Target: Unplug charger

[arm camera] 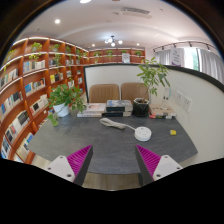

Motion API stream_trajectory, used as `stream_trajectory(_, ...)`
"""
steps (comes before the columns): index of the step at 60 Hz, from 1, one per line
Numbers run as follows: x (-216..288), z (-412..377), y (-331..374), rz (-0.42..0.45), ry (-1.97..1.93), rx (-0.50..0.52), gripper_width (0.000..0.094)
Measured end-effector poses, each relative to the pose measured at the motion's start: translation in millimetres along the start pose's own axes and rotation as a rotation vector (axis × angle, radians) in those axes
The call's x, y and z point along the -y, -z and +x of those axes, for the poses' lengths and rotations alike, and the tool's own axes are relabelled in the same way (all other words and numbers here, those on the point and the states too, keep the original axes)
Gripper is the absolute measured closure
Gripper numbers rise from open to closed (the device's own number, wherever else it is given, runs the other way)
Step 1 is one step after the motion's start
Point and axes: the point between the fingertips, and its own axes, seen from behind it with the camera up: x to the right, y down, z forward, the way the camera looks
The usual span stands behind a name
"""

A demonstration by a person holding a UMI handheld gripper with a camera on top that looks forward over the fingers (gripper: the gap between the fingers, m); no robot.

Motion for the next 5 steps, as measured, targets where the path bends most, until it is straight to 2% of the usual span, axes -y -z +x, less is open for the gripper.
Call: stream_trajectory(5, -2.3, -0.7, -0.3, -0.005, 0.002, 0.007, 0.0089)
